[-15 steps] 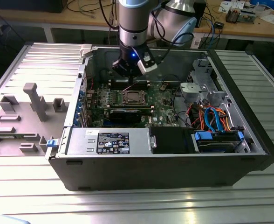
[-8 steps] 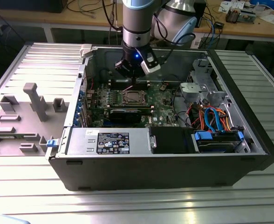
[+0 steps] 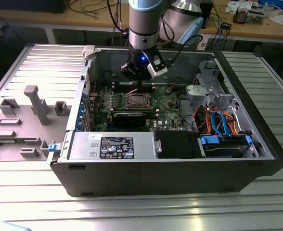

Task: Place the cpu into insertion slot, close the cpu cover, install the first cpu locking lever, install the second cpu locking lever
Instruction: 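Install the first cpu locking lever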

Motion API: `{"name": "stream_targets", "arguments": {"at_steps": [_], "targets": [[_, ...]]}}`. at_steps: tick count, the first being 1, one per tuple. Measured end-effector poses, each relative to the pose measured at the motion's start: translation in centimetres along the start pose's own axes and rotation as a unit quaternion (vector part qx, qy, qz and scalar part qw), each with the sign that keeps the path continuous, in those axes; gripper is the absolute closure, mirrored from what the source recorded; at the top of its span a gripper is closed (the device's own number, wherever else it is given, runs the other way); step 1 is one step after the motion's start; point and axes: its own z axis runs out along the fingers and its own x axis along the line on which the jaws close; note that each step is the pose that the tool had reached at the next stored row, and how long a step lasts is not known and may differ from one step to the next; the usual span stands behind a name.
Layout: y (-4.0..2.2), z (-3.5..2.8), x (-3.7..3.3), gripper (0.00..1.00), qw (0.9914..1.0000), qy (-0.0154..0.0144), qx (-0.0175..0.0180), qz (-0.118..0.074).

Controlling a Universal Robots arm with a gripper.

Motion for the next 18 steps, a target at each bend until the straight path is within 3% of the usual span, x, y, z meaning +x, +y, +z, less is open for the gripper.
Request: {"name": "stream_targets", "arguments": {"at_steps": [7, 18], "targets": [[-0.04, 0.18, -0.25, 0.89, 0.99999, -0.0003, -0.0049, 0.000], [-0.18, 0.90, -0.90, 0.89, 0.99999, -0.0003, -0.0045, 0.000]]}}
